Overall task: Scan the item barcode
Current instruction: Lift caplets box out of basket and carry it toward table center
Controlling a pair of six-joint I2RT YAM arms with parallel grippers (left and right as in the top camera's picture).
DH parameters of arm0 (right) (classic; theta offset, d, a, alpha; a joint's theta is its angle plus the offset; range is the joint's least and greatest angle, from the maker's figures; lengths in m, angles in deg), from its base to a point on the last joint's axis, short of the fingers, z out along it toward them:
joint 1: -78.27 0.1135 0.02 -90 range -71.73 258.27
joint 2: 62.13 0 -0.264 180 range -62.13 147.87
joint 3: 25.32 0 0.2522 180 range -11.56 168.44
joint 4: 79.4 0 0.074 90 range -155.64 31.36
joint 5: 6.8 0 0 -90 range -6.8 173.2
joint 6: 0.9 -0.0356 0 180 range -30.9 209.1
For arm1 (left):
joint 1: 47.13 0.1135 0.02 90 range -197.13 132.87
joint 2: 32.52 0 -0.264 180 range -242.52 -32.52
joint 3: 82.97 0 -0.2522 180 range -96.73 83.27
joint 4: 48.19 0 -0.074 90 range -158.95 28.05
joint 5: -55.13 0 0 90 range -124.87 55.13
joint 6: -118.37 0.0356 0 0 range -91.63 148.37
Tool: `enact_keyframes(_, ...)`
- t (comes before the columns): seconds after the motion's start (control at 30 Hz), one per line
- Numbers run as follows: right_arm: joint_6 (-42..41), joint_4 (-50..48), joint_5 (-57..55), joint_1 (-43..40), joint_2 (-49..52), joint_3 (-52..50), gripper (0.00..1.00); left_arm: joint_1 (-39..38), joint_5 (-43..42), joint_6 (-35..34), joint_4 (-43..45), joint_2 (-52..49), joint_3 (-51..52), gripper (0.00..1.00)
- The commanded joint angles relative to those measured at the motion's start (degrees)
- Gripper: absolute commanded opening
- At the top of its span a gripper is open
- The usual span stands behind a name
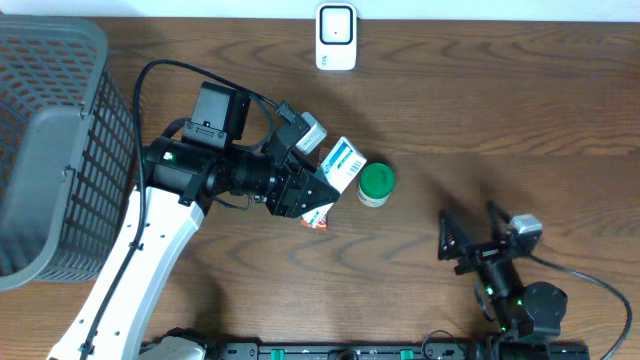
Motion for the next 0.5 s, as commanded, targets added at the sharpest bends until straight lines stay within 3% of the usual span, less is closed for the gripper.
enact_keyframes(0.0, -15.1, 0.4, 18.8, 0.3, 3.7, -0.1, 0.99, -0.1, -1.4, 0.9, 0.7, -0.1, 0.0, 0.54)
enact_keyframes(0.1, -17.1, -2.7, 29.3, 0.3, 7.5, -0.1, 0.99, -0.1, -1.4, -1.0, 2.4, -0.3, 0.0, 0.54)
enact_keyframes(0.27, -16.2, -17.7, 48.2, 0.3, 10.8, -0.1, 0.99, -0.1, -1.4, -8.5, 6.2, -1.5, 0.0, 0.54)
enact_keyframes(0.47, -23.7, -24.3, 49.6, 0.3, 10.8, -0.1, 0.99, -0.1, -1.4, -25.3, 13.4, -4.8, 0.0, 0.54)
